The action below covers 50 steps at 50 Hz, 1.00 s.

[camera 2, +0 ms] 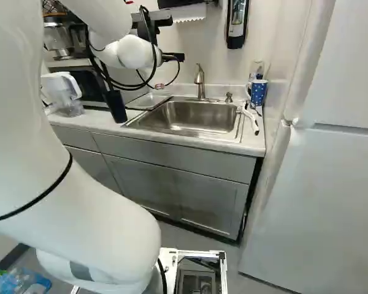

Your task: Rinse the cup and place it in the tray

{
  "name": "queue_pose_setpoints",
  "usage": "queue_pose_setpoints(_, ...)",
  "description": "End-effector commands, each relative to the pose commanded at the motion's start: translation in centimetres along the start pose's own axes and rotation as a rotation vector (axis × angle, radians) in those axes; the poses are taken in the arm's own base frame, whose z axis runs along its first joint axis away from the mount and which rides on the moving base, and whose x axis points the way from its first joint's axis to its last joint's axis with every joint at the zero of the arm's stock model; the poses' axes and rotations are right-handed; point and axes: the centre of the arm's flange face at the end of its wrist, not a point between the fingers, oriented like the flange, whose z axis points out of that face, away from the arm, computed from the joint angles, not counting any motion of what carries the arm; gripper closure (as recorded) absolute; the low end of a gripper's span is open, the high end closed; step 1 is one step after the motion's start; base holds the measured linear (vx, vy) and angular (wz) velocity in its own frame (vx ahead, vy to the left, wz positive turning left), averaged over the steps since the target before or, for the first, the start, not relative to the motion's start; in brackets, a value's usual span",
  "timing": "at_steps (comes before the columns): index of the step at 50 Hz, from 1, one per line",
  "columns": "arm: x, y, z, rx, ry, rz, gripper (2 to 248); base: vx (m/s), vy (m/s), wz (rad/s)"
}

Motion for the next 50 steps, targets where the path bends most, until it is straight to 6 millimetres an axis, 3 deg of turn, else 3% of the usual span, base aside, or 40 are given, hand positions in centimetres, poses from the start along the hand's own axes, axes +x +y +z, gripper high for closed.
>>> queue_pose_setpoints(32, 0.0, 0.0, 0.0, 0.000, 0.000, 0.000, 3, 0.075, -0.050, 0.070)
queue_pose_setpoints(50, 0.2, 0.4, 1.3, -0.008, -0.002, 0.001, 3, 0.003, -0.003, 0.001)
